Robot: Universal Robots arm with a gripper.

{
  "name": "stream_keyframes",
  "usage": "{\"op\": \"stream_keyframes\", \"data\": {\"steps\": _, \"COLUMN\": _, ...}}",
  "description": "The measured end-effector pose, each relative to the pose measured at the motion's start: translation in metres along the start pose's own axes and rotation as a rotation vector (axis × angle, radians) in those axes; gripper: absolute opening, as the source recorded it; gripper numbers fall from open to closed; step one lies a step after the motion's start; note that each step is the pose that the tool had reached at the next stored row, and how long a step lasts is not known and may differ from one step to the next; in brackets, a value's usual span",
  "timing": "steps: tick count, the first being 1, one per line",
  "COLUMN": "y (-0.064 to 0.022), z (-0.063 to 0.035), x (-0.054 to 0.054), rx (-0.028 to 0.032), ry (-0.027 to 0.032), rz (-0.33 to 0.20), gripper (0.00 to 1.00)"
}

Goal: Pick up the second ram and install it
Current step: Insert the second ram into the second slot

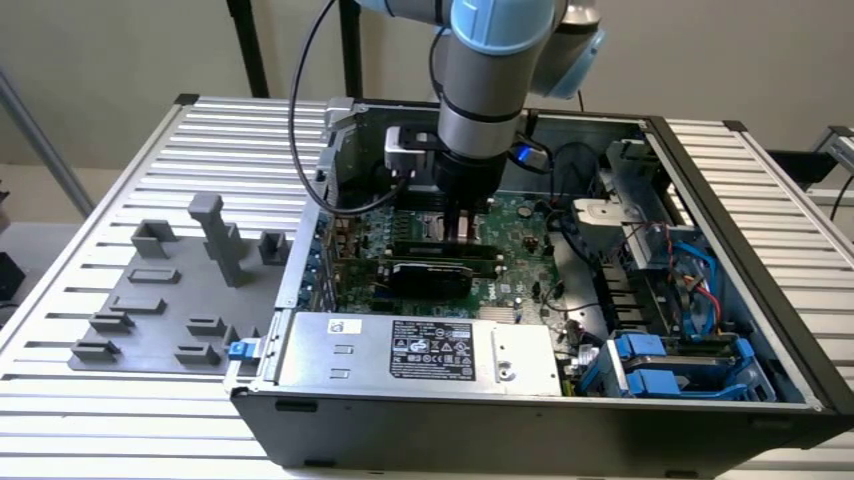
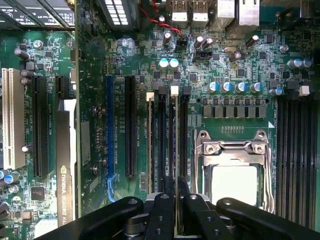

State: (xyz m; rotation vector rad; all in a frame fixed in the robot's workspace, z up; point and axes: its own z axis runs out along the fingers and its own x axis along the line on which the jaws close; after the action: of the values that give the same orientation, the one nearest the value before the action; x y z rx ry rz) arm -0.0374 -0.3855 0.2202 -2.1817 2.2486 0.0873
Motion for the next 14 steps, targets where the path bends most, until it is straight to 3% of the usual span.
{"op": "stream_keyframes", "data": {"steps": 6, "y": 0.0000, "z": 0.0016, "x": 0.0001, "rx": -0.0001, "ry": 0.0002, "rz": 0.000, "gripper": 0.14}}
{"op": "stream_keyframes", "data": {"steps": 8, "y": -0.0001, "z": 0.0017, "x": 0.0001, "rx": -0.0001, "ry": 0.0001, "rz": 0.000, "gripper": 0.21}}
{"op": "stream_keyframes", "data": {"steps": 10, "y": 0.0000, "z": 0.0017, "x": 0.0001, "rx": -0.0001, "ry": 0.0001, "rz": 0.000, "gripper": 0.21}}
{"op": "stream_keyframes", "data": {"steps": 11, "y": 0.0000, "z": 0.0015, "x": 0.0001, "rx": 0.0000, "ry": 0.0000, "rz": 0.000, "gripper": 0.28}}
{"op": "stream_keyframes", "data": {"steps": 14, "y": 0.0001, "z": -0.0019, "x": -0.0001, "rx": -0.0005, "ry": 0.0002, "rz": 0.000, "gripper": 0.28}}
